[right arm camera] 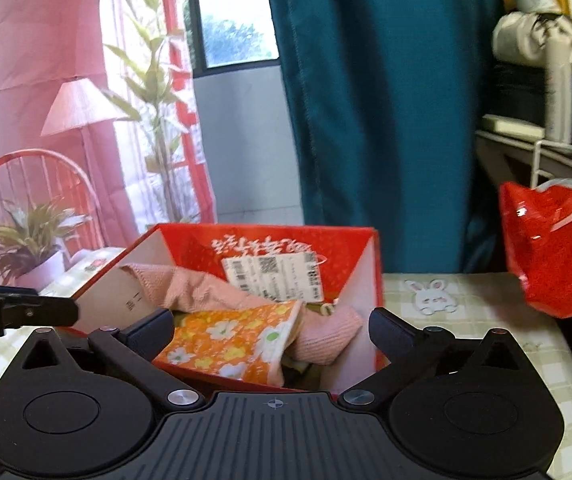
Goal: Organize soft objects
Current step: 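Lower the orange floral cloth into the red box and open both tools, then move both tools down to the white mesh laundry bag on the table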
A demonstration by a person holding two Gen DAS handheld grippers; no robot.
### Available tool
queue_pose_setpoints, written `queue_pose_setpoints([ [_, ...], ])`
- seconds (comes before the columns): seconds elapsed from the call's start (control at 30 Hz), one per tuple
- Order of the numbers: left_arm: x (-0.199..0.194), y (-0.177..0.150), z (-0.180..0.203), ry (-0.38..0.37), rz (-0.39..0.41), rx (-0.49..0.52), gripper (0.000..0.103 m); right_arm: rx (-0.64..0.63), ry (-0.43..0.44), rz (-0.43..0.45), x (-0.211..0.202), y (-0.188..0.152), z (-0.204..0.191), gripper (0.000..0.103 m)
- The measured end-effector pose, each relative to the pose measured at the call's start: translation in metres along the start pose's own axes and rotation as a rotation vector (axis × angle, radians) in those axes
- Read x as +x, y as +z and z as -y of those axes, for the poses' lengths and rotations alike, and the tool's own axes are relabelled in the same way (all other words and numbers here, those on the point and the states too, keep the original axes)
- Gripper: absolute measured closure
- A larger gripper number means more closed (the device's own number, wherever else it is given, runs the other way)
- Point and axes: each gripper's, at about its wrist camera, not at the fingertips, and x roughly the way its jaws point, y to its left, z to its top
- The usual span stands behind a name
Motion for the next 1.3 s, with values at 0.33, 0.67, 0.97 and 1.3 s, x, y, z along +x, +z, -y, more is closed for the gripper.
queue_pose_setpoints([
  [0.33, -0.016, -0.017, 0.005, -0.006, -0.016, 0.049, 0.008, -0.088, 0.022, 0.033, -0.027, -0.012, -0.013, 0.0],
  [0.67, -0.035, -0.04, 0.003, 0.019, -0.023, 0.074, 0.008, -0.071, 0.075, 0.001, -0.044, -0.025, -0.018, 0.0],
  [0.97, -0.046, -0.063, -0.002, 0.02, -0.062, 0.042, 0.008, -0.09, 0.096, -0.024, -0.058, -0.05, -0.02, 0.0],
  [1.3, -0.06, -0.101, 0.005, -0.044, -0.144, 0.041, 0.009, -0.098, 0.109, -0.093, -0.074, -0.079, -0.016, 0.0],
])
